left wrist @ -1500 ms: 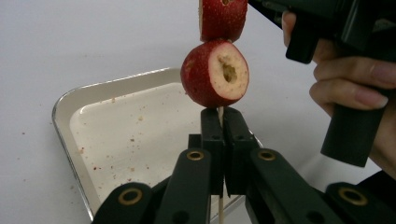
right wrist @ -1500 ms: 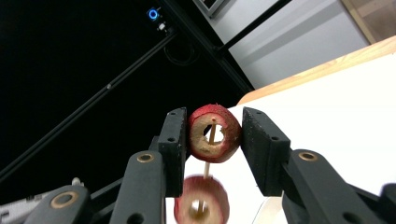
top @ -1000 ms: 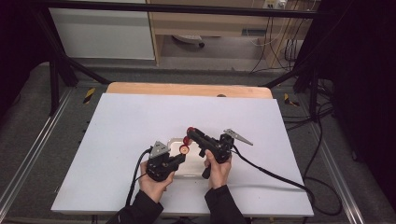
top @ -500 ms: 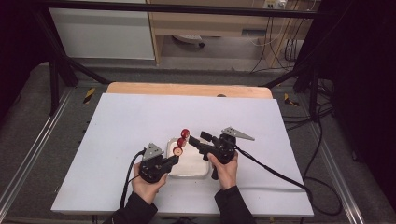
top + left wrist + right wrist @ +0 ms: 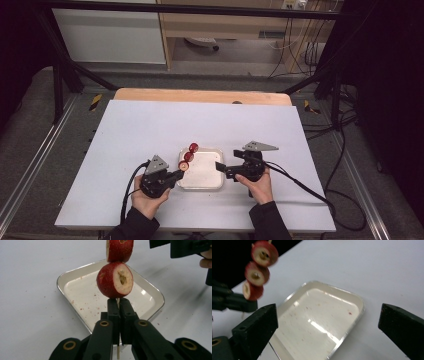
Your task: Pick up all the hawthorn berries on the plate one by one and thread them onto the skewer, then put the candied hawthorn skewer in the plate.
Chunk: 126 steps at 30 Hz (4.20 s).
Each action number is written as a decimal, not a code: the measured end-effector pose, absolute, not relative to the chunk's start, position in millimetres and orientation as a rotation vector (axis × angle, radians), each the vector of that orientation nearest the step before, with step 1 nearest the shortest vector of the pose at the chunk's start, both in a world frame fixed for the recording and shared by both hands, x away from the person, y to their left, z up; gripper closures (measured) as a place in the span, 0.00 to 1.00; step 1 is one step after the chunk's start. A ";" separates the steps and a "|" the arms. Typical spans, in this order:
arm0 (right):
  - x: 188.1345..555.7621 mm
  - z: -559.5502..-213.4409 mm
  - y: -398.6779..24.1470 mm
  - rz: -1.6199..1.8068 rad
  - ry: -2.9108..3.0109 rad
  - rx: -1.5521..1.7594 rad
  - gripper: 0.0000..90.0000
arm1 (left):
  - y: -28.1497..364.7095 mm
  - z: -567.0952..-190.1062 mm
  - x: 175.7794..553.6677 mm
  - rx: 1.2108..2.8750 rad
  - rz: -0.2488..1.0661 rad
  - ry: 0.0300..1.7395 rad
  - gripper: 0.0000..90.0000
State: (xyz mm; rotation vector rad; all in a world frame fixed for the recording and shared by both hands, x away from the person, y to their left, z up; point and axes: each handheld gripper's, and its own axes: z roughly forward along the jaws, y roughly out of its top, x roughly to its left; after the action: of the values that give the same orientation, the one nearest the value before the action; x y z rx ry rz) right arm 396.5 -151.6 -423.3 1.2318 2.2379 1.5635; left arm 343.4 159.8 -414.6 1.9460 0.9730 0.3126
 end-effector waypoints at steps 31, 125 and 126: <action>362.5 -452.2 -235.7 1.265 2.357 1.135 0.01 | 151.7 -391.1 381.3 2.131 0.276 0.937 0.98; 354.2 -456.4 -244.1 1.246 2.373 1.181 0.01 | 262.8 -445.5 350.5 2.147 0.369 0.960 0.07; 354.2 -456.7 -243.9 1.245 2.376 1.179 0.01 | 265.0 -447.3 349.9 2.140 0.373 0.965 0.07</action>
State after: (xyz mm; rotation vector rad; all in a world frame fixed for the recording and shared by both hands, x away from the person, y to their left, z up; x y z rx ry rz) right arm 354.2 -243.9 -456.7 1.1790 2.3756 1.2455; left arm 349.9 265.0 -447.3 2.1400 0.9652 0.3726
